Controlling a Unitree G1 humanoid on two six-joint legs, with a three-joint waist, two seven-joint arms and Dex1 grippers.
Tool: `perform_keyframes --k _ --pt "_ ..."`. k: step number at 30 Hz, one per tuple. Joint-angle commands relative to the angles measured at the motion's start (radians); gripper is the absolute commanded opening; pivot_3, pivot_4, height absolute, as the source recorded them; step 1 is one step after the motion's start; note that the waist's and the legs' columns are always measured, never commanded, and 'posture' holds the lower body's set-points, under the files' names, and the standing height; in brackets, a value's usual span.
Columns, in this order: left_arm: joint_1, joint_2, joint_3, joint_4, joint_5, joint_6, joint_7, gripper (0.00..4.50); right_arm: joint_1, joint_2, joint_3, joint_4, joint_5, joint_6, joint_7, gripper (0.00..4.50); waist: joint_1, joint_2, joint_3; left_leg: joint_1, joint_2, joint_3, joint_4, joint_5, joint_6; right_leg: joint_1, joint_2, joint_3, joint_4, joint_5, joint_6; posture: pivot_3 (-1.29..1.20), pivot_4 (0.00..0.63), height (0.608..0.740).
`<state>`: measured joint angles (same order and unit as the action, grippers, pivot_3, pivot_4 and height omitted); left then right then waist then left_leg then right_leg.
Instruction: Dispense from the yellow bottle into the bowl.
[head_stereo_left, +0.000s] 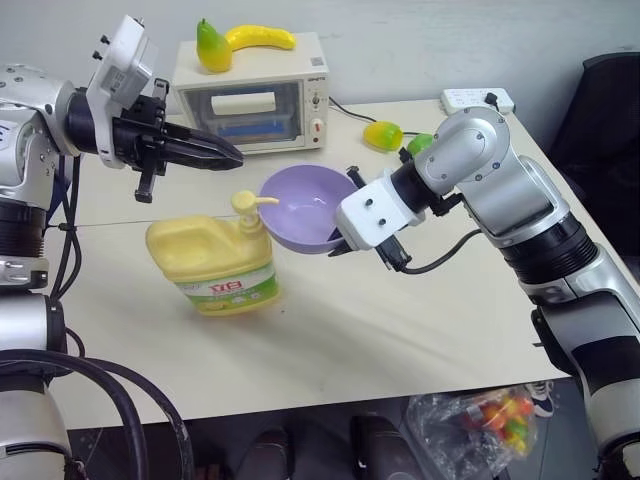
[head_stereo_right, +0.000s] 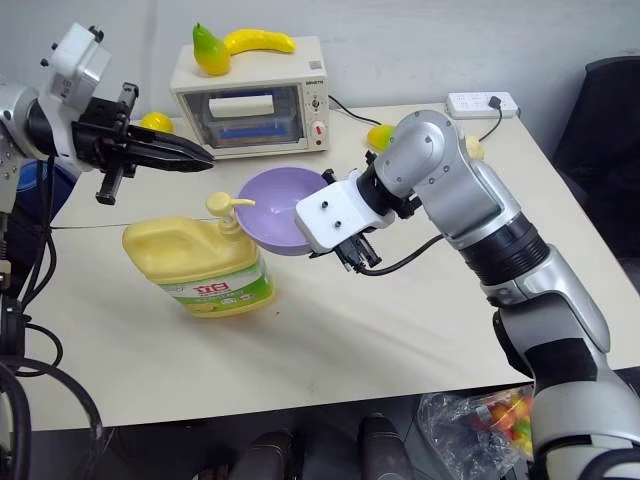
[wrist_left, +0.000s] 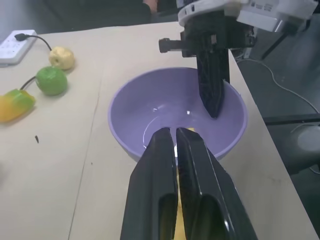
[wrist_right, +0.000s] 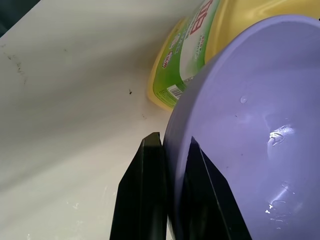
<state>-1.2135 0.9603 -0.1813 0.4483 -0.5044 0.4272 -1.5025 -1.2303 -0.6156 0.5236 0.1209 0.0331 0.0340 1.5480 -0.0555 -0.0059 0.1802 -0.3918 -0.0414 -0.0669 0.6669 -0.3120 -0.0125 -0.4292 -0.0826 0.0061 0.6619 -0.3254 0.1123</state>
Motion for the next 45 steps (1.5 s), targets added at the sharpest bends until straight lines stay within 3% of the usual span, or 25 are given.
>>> perform_keyframes --k 1,12,20,25,31,39,45 --pt "-0.027 0.021 0.037 -0.005 -0.008 -0.009 -0.112 0.21 -0.017 0.002 -0.024 -0.021 0.01 -0.012 0.048 0.0 0.0 0.0 0.0 0.0 0.0 0.0 0.0 0.0 0.0 0.0 0.0 0.0 0.0 0.0 0.0 0.0 0.15 0.74" --pt "-0.015 0.026 0.119 -0.1 -0.057 0.068 -0.092 0.21 0.004 -0.022 -0.039 -0.028 0.005 0.005 0.034 0.0 0.0 0.0 0.0 0.0 0.0 0.0 0.0 0.0 0.0 0.0 0.0 0.0 0.0 0.0 0.0 0.0 0.15 0.74" --pt "0.076 0.086 0.267 -0.28 -0.173 0.238 -0.007 0.21 0.126 -0.106 -0.107 -0.033 -0.004 0.06 -0.034 0.0 0.003 0.0 0.0 -0.001 -0.001 0.0 0.001 0.0 0.0 0.0 -0.003 0.0 0.0 0.0 0.0 0.0 0.15 0.74" --pt "0.207 0.134 0.372 -0.453 -0.249 0.339 0.05 0.21 0.273 -0.19 -0.168 -0.08 0.005 0.085 -0.057 0.0 0.006 -0.001 0.0 -0.001 0.0 0.0 0.0 0.0 0.0 0.0 -0.004 0.001 0.0 0.0 0.0 0.0 0.15 0.74" --pt "0.477 0.171 0.553 -0.705 -0.364 0.46 0.144 0.21 0.53 -0.285 -0.262 -0.108 -0.009 0.1 -0.16 0.0 0.021 -0.001 0.0 -0.001 0.0 0.0 0.0 0.0 0.001 0.001 -0.005 0.004 -0.001 0.0 0.0 0.0 0.15 0.74" --pt "0.795 0.157 0.742 -0.945 -0.481 0.543 0.257 0.21 0.728 -0.274 -0.303 0.045 -0.128 -0.037 -0.413 0.0 0.029 -0.001 0.0 0.002 0.0 0.004 0.001 0.0 0.001 0.002 -0.004 0.012 -0.002 0.0 0.0 0.0 0.15 0.74" --pt "0.966 0.114 0.781 -1.056 -0.495 0.516 0.334 0.17 0.702 -0.195 -0.302 0.195 -0.164 -0.097 -0.545 1.85 0.027 -0.001 0.0 0.005 0.001 0.007 -0.001 0.0 0.001 0.002 -0.001 0.017 -0.003 0.0 0.0 0.0 0.15 0.74"
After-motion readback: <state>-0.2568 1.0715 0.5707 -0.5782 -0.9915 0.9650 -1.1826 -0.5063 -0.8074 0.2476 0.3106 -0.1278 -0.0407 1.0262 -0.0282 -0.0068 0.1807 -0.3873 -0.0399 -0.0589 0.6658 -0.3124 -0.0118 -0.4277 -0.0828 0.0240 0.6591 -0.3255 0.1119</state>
